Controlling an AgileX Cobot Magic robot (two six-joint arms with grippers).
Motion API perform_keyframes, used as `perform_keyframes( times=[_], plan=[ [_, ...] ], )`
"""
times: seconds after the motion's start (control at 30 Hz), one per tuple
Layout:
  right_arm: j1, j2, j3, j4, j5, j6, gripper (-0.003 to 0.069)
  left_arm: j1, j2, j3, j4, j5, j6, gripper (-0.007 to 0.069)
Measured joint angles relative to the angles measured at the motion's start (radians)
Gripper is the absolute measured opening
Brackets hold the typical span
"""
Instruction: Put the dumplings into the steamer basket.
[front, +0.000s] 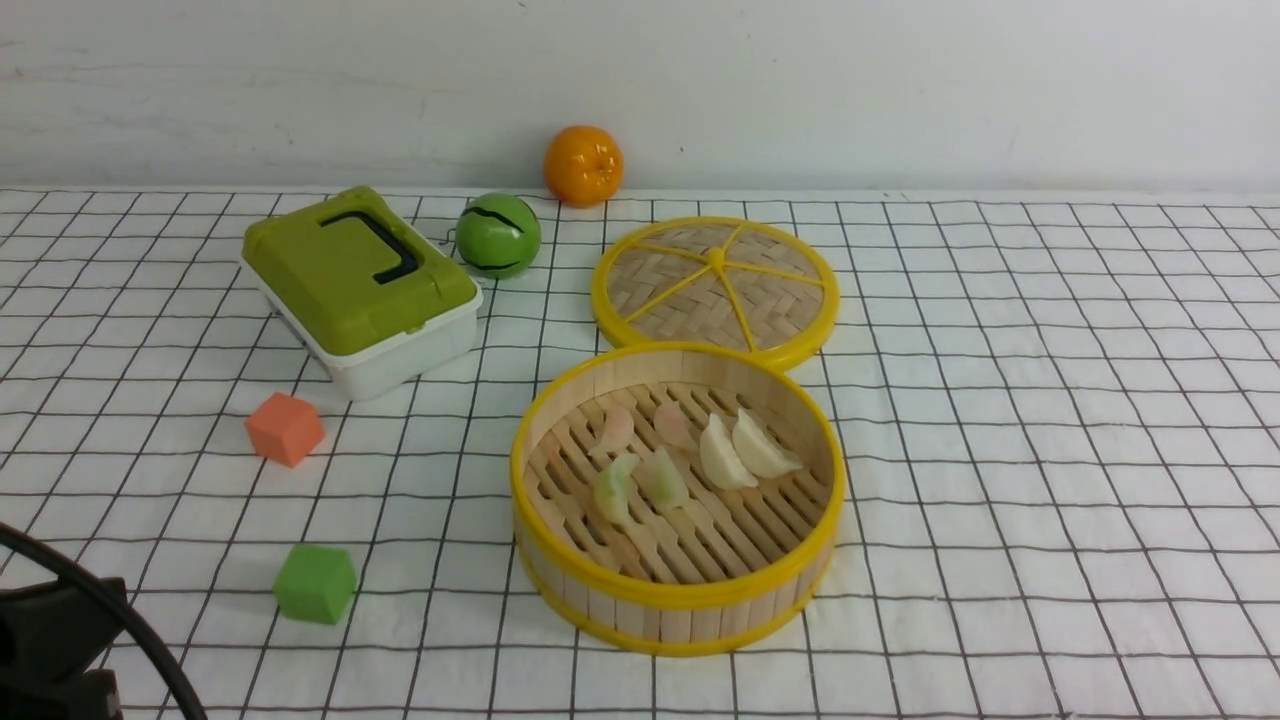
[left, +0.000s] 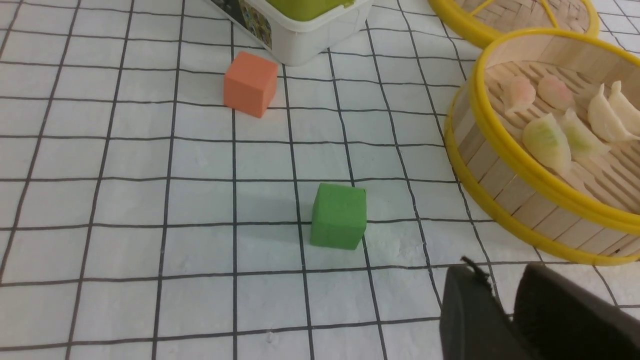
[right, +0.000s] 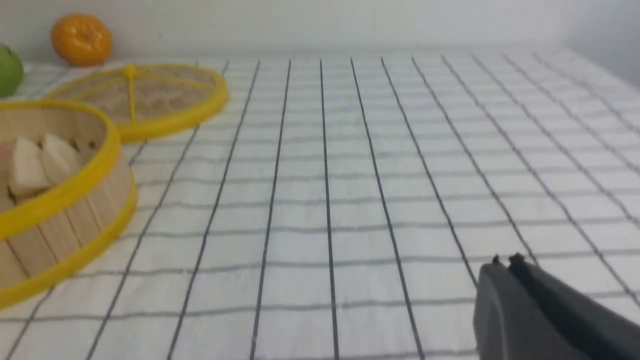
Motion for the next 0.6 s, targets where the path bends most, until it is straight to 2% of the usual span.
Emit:
perform_keyframes(
  times=[0.2, 0.6],
  plan=[
    [-0.006, 0.0, -0.008, -0.004, 0.085, 0.05, -0.0007, 0.0, 0.0, 0.0, 0.0, 0.001, 0.0, 0.0147],
    [-0.006, -0.001, -0.008, 0.004, 0.088, 0.051, -0.0001, 0.0, 0.002, 0.0, 0.0, 0.007, 0.0, 0.016]
  ],
)
